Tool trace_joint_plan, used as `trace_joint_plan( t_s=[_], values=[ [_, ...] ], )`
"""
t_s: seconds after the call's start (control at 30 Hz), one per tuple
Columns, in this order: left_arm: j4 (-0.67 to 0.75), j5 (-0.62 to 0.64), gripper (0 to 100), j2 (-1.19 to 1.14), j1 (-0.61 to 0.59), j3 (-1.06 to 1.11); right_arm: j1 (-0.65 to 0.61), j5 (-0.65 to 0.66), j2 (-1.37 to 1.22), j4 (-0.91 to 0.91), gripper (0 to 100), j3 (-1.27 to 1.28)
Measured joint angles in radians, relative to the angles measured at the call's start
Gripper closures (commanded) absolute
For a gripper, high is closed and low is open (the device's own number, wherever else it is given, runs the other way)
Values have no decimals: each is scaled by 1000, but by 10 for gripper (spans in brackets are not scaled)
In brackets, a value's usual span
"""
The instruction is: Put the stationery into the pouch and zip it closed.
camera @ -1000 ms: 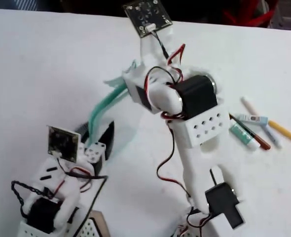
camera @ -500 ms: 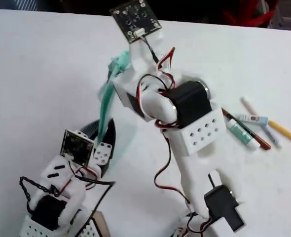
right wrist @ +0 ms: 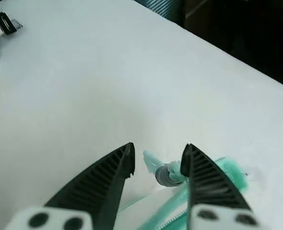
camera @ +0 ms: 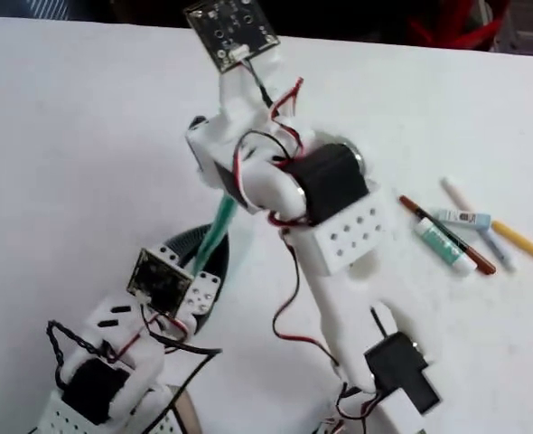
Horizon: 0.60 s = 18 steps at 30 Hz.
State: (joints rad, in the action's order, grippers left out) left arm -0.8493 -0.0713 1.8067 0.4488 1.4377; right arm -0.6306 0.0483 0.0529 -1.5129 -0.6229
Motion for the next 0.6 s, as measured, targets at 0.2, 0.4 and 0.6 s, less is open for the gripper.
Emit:
trace_joint_plan(
  t_s=[0.2,0.4,0.6],
  values=[
    [0,0,978,0,0,0,46,-63,-8,-32,833,0],
    [0,0,978,0,0,0,54,-117,-14,-46,833,0],
    [0,0,978,0,0,0,54,-175,-29,-61,832,-43]
  ],
)
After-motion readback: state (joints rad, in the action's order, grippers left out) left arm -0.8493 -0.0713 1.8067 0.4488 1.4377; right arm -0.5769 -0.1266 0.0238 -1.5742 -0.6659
